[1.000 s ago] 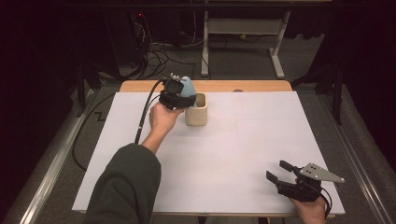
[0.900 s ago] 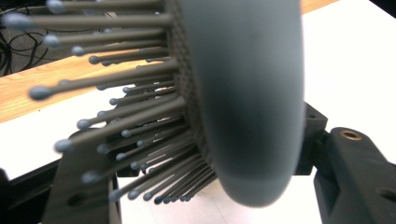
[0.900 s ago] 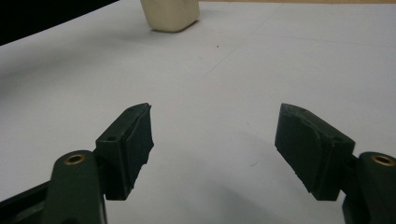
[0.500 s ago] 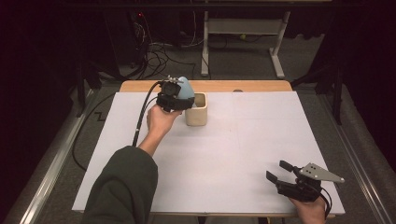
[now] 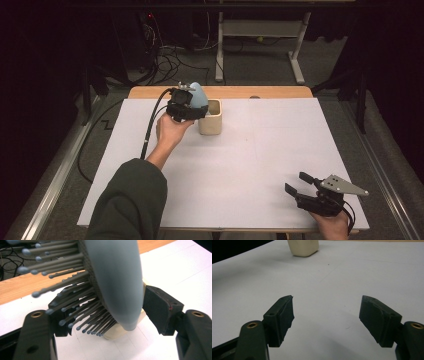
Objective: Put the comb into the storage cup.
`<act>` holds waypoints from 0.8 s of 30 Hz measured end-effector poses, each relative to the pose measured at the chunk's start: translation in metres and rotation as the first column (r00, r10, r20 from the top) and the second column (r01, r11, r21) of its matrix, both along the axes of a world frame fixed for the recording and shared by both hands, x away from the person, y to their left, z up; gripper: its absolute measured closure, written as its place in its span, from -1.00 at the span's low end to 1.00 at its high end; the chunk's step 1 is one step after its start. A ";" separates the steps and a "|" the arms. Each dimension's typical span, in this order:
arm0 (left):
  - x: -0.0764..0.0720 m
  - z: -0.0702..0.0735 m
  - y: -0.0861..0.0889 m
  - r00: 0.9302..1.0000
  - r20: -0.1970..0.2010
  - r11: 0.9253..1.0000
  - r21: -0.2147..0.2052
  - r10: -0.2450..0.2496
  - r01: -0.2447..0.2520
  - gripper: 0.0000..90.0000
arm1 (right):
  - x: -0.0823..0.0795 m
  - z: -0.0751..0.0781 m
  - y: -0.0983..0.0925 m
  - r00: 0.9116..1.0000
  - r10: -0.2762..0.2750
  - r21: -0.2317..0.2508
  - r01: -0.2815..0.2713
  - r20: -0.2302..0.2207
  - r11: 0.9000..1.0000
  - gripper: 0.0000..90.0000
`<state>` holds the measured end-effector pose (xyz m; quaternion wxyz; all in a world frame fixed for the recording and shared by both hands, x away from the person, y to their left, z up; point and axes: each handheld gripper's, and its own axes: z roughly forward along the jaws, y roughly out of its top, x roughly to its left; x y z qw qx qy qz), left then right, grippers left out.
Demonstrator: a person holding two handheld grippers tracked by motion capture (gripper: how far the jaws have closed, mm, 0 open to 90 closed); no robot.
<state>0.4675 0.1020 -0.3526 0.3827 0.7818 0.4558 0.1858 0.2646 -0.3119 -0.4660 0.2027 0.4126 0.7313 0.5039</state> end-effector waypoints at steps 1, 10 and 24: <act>-0.001 0.000 0.000 1.000 0.002 1.000 0.002 0.001 -0.001 -0.32 | 0.000 0.000 0.000 1.000 0.000 0.000 0.000 -0.001 1.000 -0.38; -0.003 0.000 0.001 1.000 0.005 1.000 -0.001 -0.008 0.008 -0.35 | 0.000 0.000 0.000 1.000 0.000 -0.001 0.000 0.001 1.000 -0.37; -0.009 0.001 0.007 1.000 0.011 1.000 -0.014 -0.024 0.024 -0.38 | 0.000 0.000 0.000 1.000 0.001 -0.003 -0.001 0.002 1.000 -0.37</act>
